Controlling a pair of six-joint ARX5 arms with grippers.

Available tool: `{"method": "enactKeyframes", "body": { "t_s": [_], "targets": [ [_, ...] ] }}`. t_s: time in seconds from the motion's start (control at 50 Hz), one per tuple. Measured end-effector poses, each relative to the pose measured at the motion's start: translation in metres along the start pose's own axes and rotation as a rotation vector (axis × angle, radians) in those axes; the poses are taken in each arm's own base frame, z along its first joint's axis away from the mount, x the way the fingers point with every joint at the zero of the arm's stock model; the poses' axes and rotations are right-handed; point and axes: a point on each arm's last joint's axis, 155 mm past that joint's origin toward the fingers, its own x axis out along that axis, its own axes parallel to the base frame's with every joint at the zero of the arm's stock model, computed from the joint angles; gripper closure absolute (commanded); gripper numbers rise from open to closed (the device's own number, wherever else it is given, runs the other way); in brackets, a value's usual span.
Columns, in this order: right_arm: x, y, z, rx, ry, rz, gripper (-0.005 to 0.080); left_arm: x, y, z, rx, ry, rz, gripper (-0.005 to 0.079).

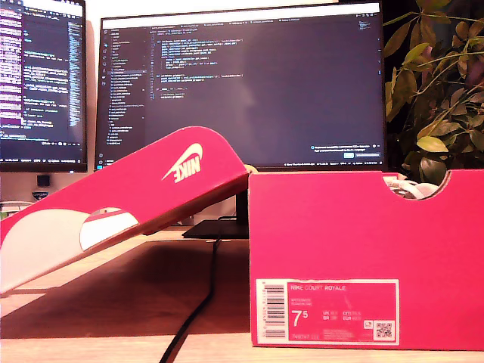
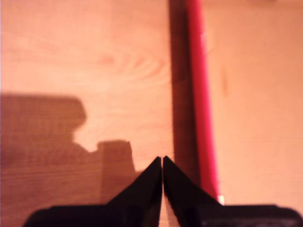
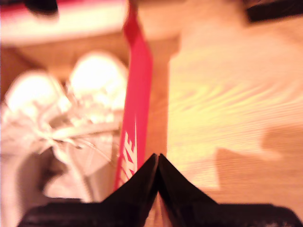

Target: Close the red shoebox by pushing the lid with your left arm and holding the box in place with your right arm

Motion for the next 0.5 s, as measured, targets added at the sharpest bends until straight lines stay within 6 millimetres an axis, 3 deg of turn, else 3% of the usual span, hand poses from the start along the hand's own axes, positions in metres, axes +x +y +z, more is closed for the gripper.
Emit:
{"method": "enactKeyframes", "body": {
  "t_s": [0.24, 0.5],
  "targets": [
    [0.04, -0.004, -0.032, -0.039, 0.14, 0.017, 0.0764, 0.015, 0.002, -0.01, -0.066, 0.102, -0.061, 0.0762],
    [0.047, -0.003, -0.026, -0.044, 0.118, 0.026, 0.0764, 0.033, 0.005, -0.036, -0.126, 0.22, -0.119, 0.0762]
  ]
}}
